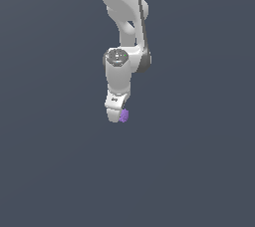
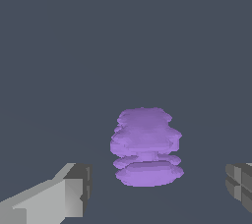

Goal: Pick up the object and move it to a goal position.

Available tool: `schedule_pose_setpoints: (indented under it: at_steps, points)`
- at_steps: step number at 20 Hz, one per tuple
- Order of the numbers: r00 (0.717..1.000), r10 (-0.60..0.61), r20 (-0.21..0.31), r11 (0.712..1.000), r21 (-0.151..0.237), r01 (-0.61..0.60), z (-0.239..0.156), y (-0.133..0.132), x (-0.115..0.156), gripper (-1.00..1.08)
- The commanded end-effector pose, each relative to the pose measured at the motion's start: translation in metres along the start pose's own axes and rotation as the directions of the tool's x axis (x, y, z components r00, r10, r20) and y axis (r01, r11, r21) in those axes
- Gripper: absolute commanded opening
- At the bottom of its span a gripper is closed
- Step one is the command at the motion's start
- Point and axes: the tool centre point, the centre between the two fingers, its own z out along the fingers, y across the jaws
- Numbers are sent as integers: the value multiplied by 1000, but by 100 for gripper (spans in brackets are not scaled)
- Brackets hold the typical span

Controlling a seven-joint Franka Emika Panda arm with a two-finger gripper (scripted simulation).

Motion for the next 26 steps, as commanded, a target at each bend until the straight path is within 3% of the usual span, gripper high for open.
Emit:
schedule_pose_setpoints:
  at_steps: [1,11,26]
  points:
    - [1000,-31,-1,1000,-2,31,1,-1,0,100]
    - [999,-54,-2,999,-2,54,5,-2,0,100]
    - [998,-59,-2,998,-3,59,52,-2,0,100]
